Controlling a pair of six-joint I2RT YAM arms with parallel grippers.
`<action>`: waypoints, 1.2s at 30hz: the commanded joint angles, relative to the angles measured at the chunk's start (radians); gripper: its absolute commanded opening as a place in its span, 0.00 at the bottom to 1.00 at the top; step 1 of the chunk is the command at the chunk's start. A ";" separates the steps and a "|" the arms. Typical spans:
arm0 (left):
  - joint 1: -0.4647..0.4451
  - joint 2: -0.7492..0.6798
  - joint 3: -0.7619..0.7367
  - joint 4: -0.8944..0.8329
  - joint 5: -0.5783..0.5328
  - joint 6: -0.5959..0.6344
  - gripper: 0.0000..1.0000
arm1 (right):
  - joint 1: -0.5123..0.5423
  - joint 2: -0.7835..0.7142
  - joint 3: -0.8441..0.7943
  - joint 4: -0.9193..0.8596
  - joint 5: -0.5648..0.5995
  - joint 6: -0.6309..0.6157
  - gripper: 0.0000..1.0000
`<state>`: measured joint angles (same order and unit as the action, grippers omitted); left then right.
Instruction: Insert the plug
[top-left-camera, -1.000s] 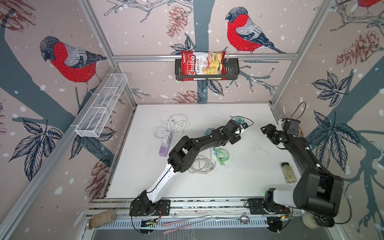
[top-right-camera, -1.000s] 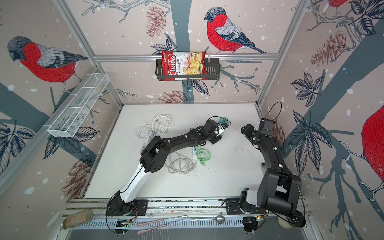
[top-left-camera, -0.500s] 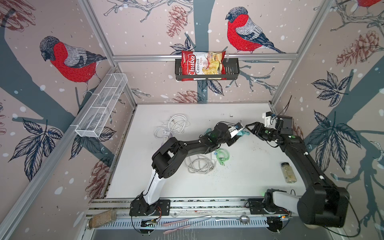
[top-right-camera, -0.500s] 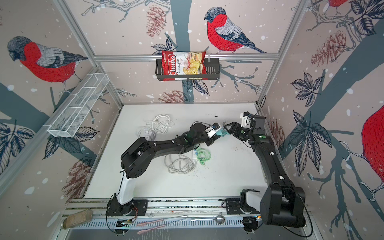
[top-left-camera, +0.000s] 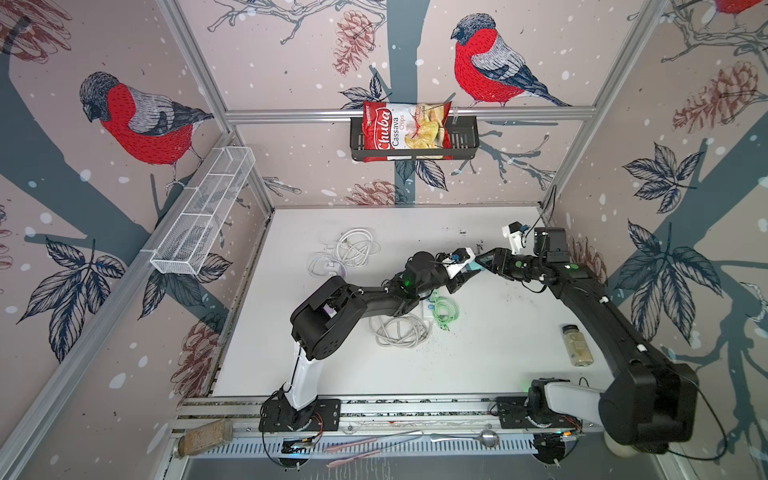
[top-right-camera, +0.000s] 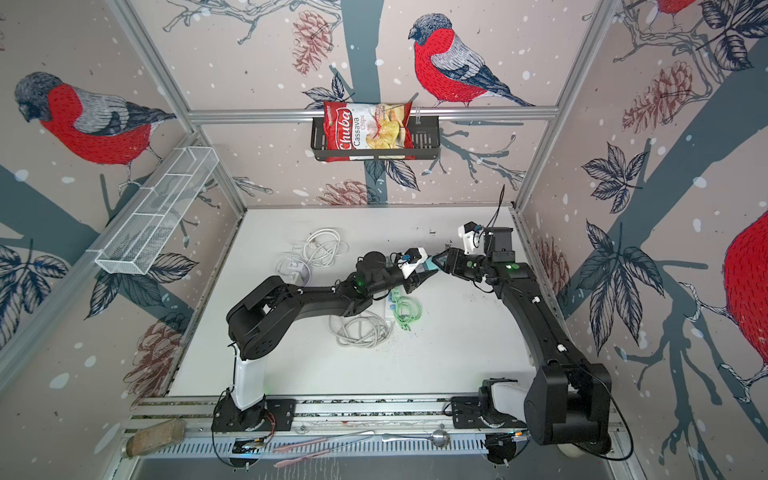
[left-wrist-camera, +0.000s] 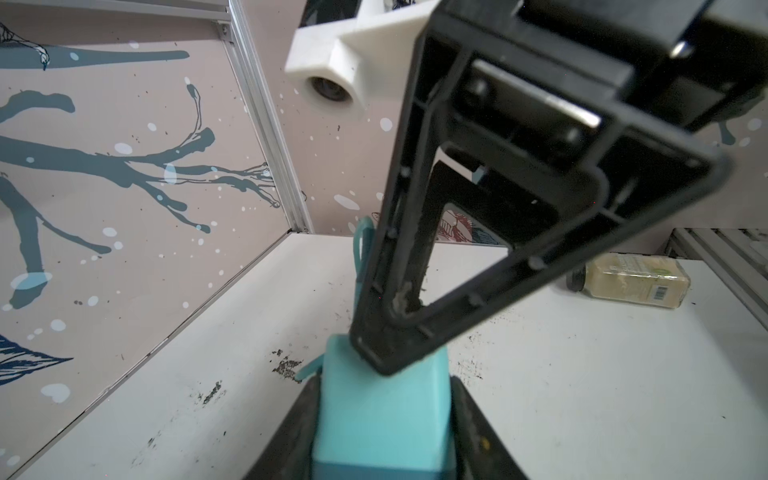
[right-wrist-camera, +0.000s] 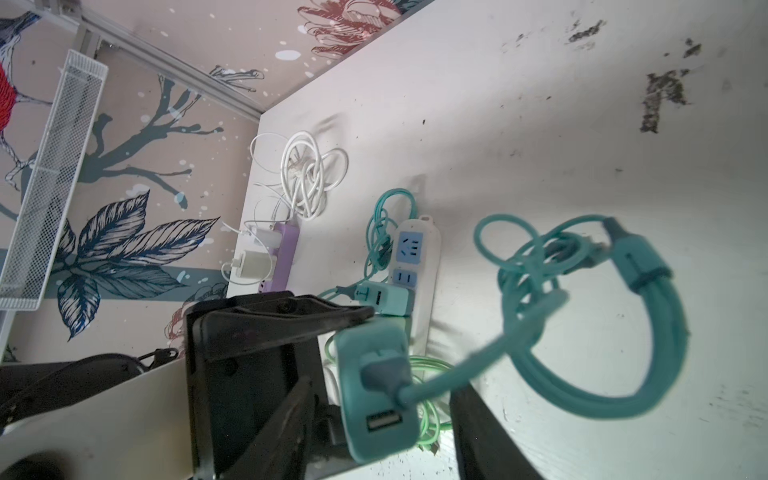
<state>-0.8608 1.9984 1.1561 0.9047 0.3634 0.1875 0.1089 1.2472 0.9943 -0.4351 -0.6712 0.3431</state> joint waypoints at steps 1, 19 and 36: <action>0.005 -0.001 -0.005 0.114 0.040 -0.011 0.03 | 0.013 0.001 0.021 -0.011 -0.027 -0.024 0.54; 0.029 0.017 -0.112 0.373 0.138 -0.041 0.00 | 0.058 0.035 0.066 -0.097 -0.012 -0.068 0.43; 0.032 0.033 -0.137 0.420 0.127 -0.006 0.00 | 0.097 0.054 0.084 -0.152 -0.020 -0.074 0.38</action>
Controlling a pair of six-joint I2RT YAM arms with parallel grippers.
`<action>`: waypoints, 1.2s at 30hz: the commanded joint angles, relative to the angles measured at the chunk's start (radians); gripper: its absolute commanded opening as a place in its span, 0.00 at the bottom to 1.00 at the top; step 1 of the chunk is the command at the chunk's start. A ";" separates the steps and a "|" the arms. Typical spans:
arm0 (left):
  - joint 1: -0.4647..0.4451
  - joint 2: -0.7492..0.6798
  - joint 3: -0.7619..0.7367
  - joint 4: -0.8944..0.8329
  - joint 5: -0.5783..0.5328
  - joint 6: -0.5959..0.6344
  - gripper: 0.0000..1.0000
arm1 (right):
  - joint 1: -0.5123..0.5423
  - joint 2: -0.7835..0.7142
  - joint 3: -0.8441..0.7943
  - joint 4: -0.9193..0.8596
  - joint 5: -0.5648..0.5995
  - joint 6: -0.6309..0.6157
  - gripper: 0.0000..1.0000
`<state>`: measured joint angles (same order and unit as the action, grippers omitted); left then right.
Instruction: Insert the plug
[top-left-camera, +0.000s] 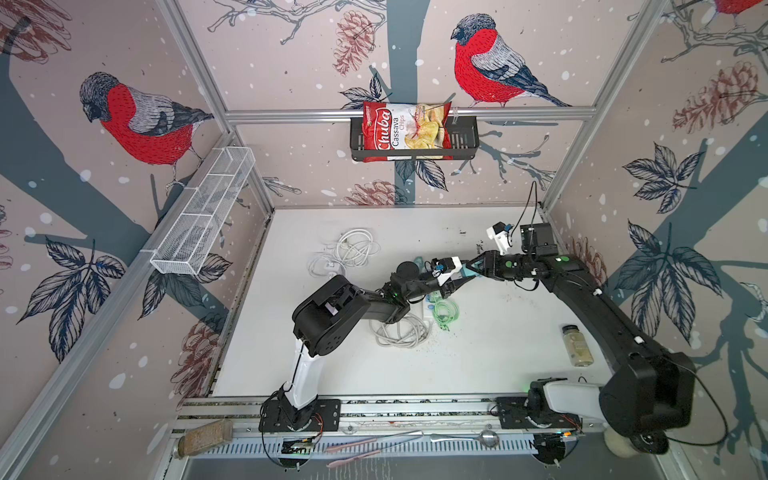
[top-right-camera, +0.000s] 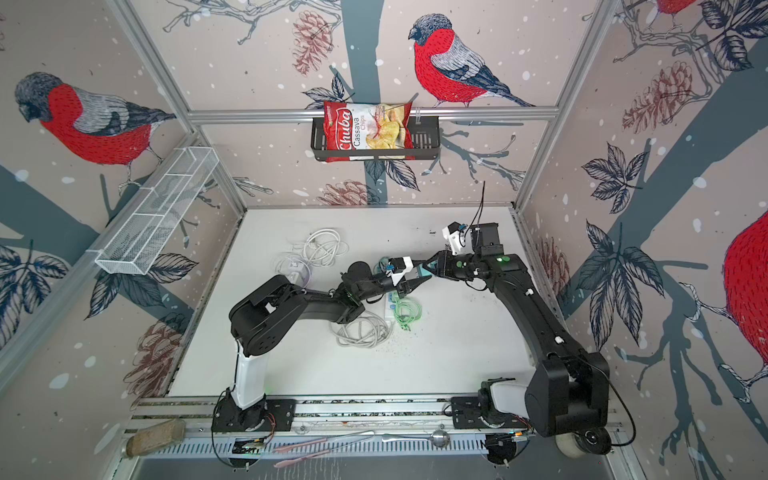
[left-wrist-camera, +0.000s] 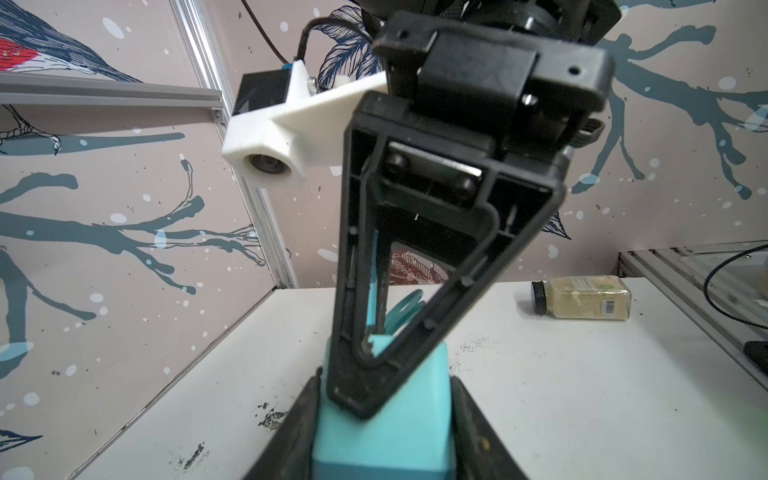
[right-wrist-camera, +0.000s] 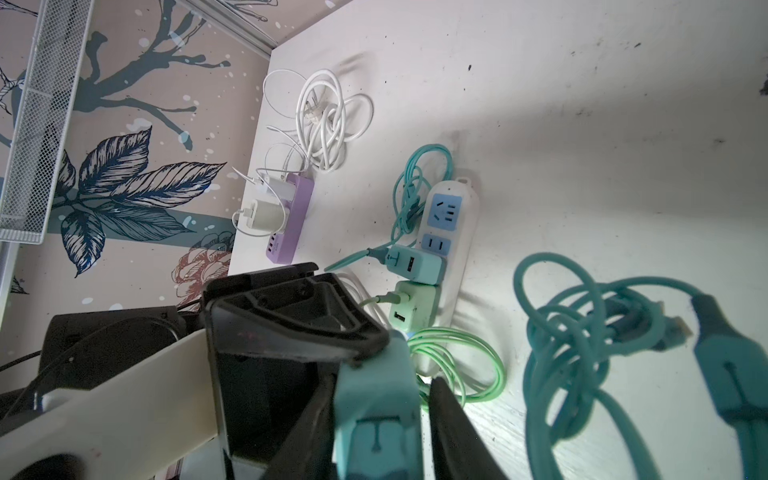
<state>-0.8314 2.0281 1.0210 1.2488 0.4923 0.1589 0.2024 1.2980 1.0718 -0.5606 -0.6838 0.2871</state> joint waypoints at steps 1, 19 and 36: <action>0.003 0.003 -0.005 0.075 -0.003 0.029 0.00 | 0.003 0.003 0.005 -0.028 -0.009 -0.018 0.38; 0.015 -0.006 -0.053 0.058 0.029 0.145 0.00 | 0.009 0.041 0.053 -0.148 -0.019 -0.040 0.39; 0.017 -0.003 -0.048 0.074 0.034 0.128 0.00 | 0.021 0.041 0.040 -0.131 -0.040 -0.048 0.42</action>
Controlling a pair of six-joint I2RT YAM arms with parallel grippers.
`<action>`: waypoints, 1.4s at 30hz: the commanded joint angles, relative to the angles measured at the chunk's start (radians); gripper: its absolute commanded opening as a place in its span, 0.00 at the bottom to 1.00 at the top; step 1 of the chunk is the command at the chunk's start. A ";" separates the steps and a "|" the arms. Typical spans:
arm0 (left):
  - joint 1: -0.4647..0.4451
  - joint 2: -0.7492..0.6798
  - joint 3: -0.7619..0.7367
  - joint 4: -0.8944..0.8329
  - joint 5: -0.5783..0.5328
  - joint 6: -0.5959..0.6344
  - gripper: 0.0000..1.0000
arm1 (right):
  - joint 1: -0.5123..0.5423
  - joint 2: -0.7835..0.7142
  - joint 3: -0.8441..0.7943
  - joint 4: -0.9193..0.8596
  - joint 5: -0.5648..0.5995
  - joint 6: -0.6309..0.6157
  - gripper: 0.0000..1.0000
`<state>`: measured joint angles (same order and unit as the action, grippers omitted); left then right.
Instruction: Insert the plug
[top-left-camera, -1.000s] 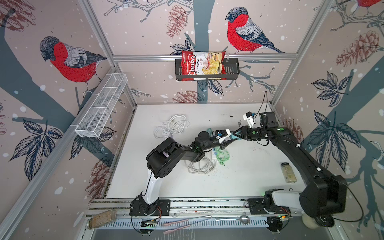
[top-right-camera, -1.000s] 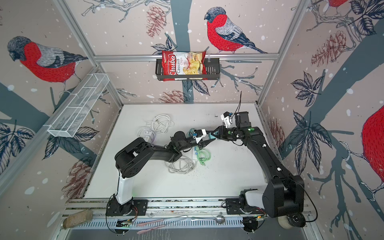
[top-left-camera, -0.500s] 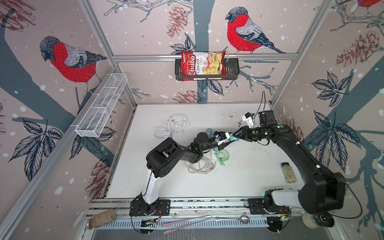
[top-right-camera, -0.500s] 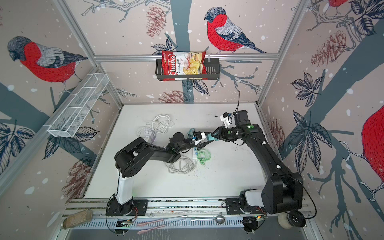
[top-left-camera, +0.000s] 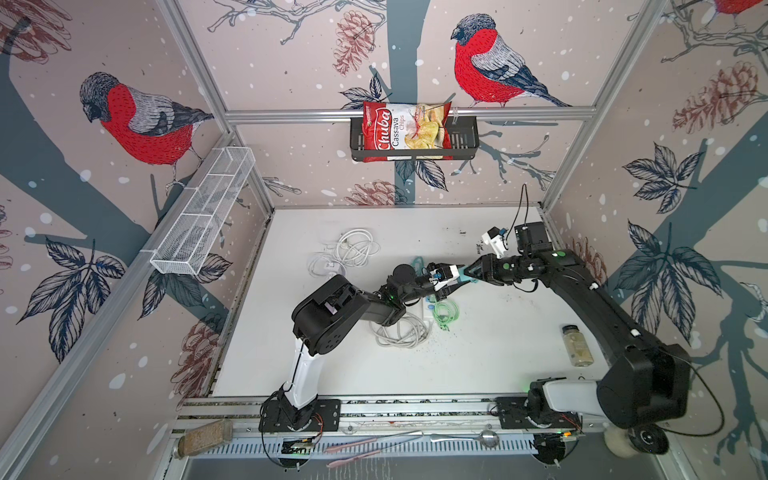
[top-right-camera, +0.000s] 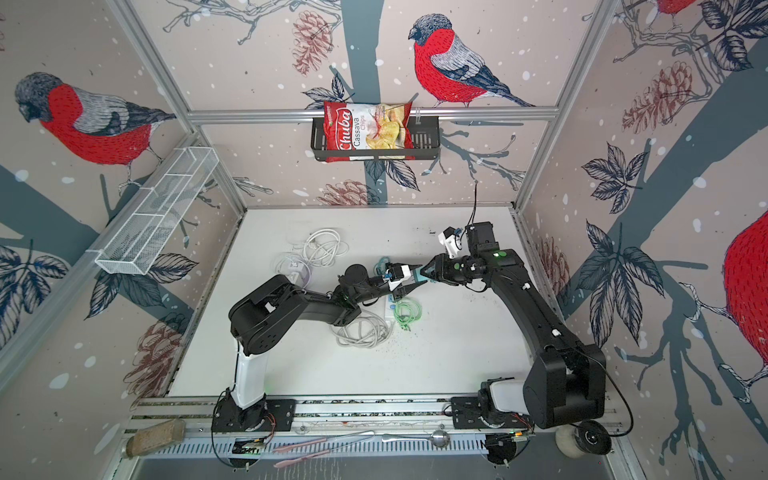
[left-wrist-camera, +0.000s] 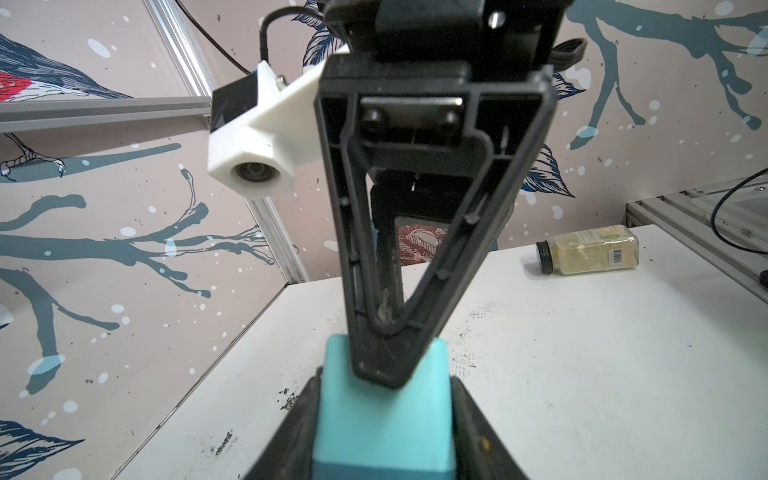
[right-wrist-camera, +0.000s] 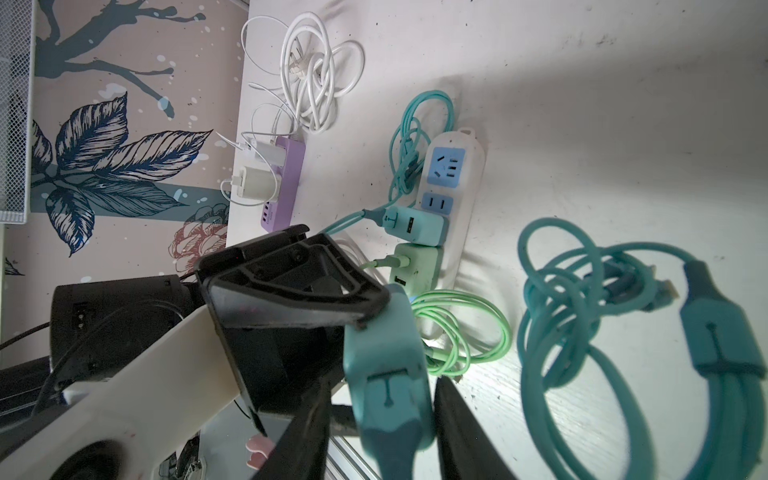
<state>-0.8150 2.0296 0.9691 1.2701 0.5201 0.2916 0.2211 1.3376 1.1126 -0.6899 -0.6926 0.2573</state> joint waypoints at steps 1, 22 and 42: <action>0.001 -0.005 0.003 0.051 0.006 -0.005 0.00 | 0.004 -0.001 0.000 -0.001 -0.031 -0.020 0.41; 0.000 -0.005 -0.005 0.078 0.016 -0.037 0.00 | 0.018 -0.011 -0.010 0.029 -0.028 -0.020 0.15; -0.010 -0.158 -0.088 -0.094 -0.144 -0.075 0.98 | -0.166 -0.080 0.043 0.053 0.075 0.020 0.03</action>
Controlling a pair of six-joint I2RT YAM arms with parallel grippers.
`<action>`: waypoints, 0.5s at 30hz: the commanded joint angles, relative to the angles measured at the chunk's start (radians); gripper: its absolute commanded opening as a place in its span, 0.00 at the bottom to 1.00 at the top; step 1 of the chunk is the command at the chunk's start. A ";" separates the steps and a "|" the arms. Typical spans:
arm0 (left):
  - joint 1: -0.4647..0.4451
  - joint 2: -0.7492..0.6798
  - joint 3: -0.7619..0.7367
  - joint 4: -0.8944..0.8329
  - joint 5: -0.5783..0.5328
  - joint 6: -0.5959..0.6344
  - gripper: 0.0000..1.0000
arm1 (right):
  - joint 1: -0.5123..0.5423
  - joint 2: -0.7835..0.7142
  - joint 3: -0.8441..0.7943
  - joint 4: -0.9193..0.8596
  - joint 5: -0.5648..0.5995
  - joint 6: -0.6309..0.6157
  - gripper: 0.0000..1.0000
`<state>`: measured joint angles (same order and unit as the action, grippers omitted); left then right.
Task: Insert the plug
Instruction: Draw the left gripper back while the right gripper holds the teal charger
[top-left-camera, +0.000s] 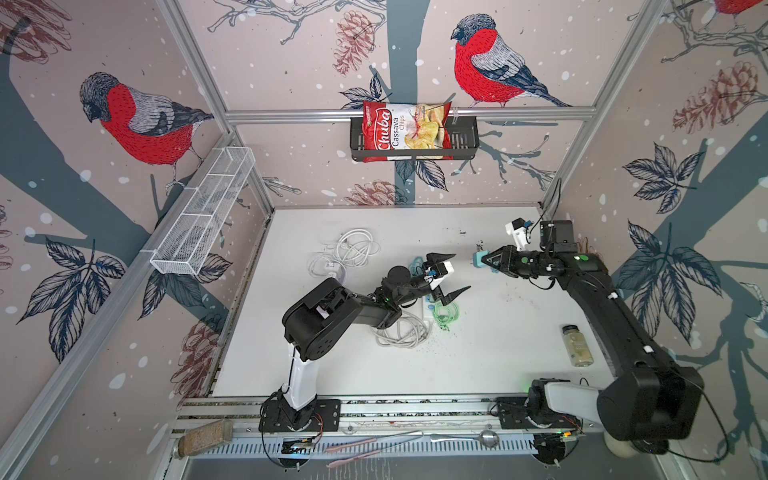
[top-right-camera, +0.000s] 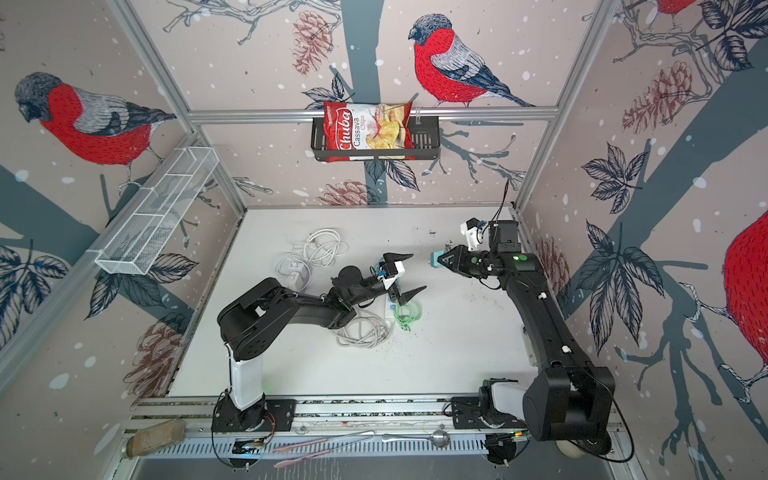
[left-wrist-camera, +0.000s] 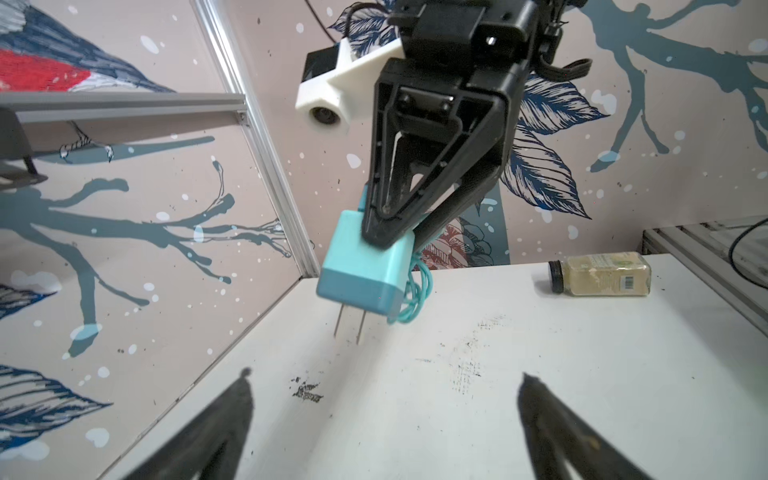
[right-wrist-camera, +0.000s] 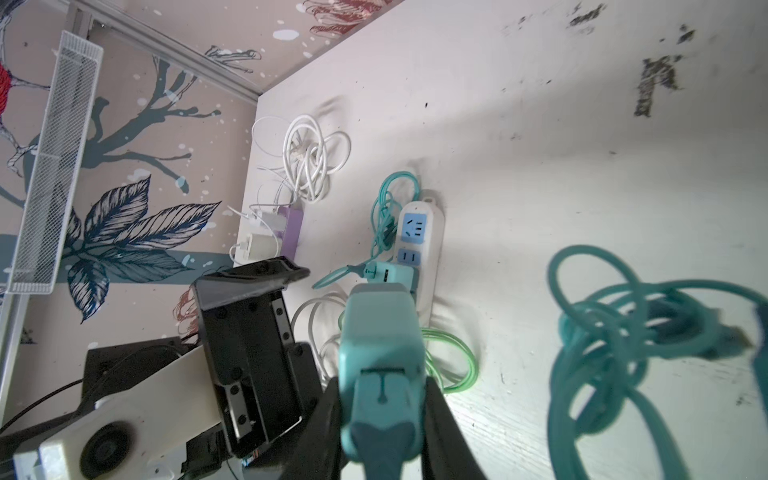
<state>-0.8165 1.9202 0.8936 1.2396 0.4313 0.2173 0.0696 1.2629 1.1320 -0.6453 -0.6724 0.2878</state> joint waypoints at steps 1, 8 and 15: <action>-0.019 -0.085 -0.029 -0.100 -0.086 -0.004 0.98 | -0.024 -0.005 0.030 0.013 0.079 -0.010 0.03; -0.202 -0.272 -0.049 -0.618 -0.536 0.006 0.98 | -0.036 -0.031 0.031 0.077 0.155 -0.004 0.04; -0.291 -0.307 0.006 -0.950 -0.706 -0.257 0.80 | -0.040 -0.040 -0.028 0.124 0.164 -0.009 0.04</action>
<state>-1.0878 1.6188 0.8707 0.4881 -0.1658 0.0971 0.0322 1.2320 1.1210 -0.5766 -0.5270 0.2863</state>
